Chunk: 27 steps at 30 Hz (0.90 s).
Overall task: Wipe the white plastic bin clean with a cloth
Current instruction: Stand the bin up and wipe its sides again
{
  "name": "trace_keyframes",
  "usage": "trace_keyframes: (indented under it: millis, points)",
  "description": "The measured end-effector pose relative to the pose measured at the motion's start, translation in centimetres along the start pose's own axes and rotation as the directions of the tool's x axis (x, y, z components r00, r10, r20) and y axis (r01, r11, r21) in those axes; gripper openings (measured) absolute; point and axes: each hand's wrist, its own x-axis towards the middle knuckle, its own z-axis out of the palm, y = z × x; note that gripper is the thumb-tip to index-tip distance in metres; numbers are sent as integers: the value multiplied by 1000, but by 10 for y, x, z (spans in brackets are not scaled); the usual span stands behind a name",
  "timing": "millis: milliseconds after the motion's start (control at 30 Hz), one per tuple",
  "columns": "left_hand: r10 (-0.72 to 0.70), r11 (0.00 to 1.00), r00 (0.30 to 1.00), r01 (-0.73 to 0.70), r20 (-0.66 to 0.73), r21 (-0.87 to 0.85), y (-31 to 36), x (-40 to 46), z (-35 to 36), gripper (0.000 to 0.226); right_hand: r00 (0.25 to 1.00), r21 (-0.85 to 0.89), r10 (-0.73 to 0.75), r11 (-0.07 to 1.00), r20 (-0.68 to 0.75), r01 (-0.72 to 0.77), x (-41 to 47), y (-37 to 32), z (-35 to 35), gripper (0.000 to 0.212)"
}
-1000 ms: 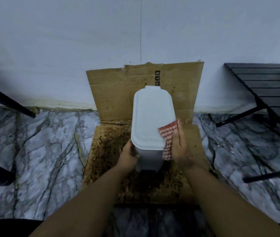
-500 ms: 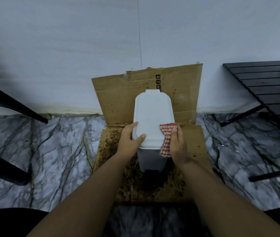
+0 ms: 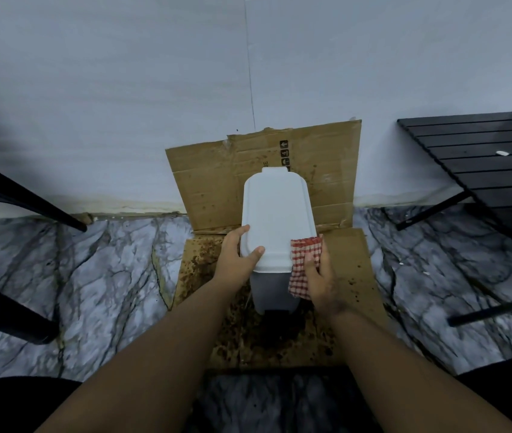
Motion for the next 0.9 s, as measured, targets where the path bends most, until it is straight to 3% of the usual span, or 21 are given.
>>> trace_keyframes:
  millis: [233,367,433,500,567,633,700,767,833,900]
  points:
    - [-31,999,999,29,28,41,12,-4,-2,61,978,-30,208,977,-35,-209,2,-20,-10,43]
    - [-26,979,996,9,82,201,25,-2,-7,64,942,22,304,952,-142,-304,17,-41,-19,37]
    - [-4,956,996,-22,90,294,30,-3,-12,63,963,107,230,971,-143,-216,24,-47,-22,39]
    - [25,938,994,-61,108,342,32,-5,-14,60,996,102,44,994,-74,-37,25,-55,-22,43]
    - [48,931,989,-96,143,353,30,-8,-15,58,980,-32,-189,981,60,191,28,-61,-19,47]
    - [54,928,985,-111,165,356,26,-11,-15,59,916,-285,-318,880,244,381,31,-68,-12,49]
    - [57,927,985,-113,162,358,25,-13,-14,60,886,-564,-211,704,414,431,35,-68,-7,53]
    - [56,928,988,-104,144,358,24,-13,-13,61,904,-667,-81,648,420,368,37,-58,-7,54]
    - [55,927,990,-99,131,361,24,-11,-13,61,934,-566,-141,762,329,315,35,-51,-6,47]
    - [47,929,992,-87,118,360,24,-9,-13,59,980,-358,-79,923,182,141,34,-53,-4,45]
